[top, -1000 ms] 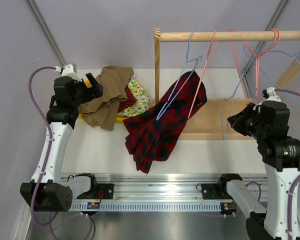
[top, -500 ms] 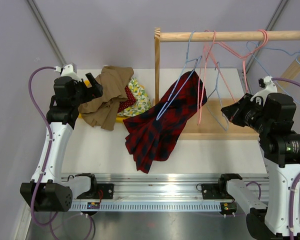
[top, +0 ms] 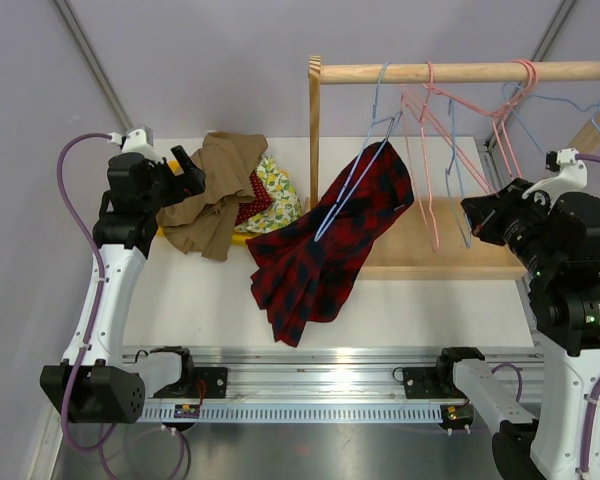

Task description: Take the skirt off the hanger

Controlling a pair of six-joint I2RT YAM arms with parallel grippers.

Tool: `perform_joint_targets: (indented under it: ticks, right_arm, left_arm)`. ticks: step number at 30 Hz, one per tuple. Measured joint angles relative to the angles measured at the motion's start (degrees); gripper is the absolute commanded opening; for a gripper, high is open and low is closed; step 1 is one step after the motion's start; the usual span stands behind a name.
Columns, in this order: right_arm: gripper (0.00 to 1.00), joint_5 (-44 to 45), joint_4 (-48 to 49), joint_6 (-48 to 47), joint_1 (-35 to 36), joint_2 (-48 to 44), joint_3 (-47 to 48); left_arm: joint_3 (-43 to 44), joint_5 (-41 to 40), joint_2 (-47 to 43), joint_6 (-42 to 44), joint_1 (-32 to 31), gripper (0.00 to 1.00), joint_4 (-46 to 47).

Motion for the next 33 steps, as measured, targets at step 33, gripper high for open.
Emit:
perform_joint_targets:
  ticks: [33]
  right_arm:
    - [0.00, 0.94, -3.32, 1.22, 0.00, -9.75, 4.20]
  left_arm:
    - [0.00, -0.66, 0.09, 0.68, 0.00, 0.99, 0.00]
